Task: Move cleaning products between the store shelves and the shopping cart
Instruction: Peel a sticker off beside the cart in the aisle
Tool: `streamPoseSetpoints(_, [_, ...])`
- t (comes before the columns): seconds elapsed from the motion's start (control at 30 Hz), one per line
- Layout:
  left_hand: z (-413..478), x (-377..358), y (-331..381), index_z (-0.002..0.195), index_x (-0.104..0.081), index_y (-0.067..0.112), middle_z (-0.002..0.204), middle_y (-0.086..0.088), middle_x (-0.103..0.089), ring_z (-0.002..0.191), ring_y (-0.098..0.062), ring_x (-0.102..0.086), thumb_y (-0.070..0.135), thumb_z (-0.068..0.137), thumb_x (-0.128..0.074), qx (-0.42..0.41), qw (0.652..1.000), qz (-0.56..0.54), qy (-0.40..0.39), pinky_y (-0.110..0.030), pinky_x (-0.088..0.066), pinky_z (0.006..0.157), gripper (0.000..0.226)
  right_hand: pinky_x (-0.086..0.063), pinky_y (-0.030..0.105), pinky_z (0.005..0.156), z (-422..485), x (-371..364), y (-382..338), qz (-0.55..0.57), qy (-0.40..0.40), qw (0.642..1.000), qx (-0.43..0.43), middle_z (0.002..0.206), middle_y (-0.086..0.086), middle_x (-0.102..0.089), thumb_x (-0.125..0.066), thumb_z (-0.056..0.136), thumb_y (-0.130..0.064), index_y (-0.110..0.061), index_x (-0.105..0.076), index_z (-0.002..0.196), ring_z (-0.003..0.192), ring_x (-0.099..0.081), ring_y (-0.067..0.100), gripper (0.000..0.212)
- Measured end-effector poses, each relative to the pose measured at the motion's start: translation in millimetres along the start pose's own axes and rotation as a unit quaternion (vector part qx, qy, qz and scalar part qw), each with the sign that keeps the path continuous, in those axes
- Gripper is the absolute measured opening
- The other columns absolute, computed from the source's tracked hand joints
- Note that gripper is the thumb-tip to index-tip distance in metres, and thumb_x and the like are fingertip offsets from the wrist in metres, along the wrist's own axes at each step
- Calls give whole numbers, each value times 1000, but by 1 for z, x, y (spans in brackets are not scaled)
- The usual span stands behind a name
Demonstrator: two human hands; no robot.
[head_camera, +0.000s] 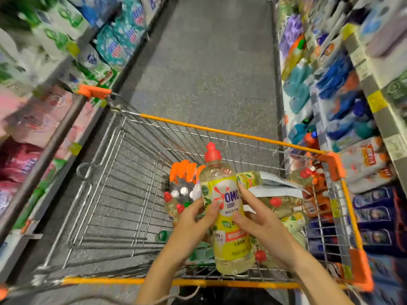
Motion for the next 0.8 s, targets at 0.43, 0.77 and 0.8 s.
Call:
streamPoseSetpoints(0.43, [-25,-29,21,109,-63,18,90,3,-75,77,-7,-70,48,76,-54,-1,999,-23,-28,-20,-49,55,45,-56,45,89,-50,-7,-6,71,137,988,29,112,4,-72,-75,81,-33,-27,-60,128,104,-69,24,50])
streamPoseSetpoints(0.77, [-95,-85,49,116,-58,16,93,9,-75,82,-6,-71,31,74,-57,-61,956,23,-286,-15,-52,62,45,-58,37,84,-175,-47,8,224,377,890,124,108,7,-74,-68,73,-22,-20,-58,129,101,-70,25,57])
streamPoseSetpoints(0.8, [-107,-91,47,116,-57,17,93,13,-75,83,-3,-71,34,74,-56,-72,945,36,-317,-14,-52,63,46,-58,36,84,-192,-57,12,233,405,873,139,108,6,-74,-68,73,-23,-20,-58,129,102,-70,24,57])
Point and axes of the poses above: each hand's wrist, its own z-axis towards the middle knuckle, its own x-axis out of the back of the hand, y = z × x, the point moved 4 cm from there along z, towards the middle knuckle
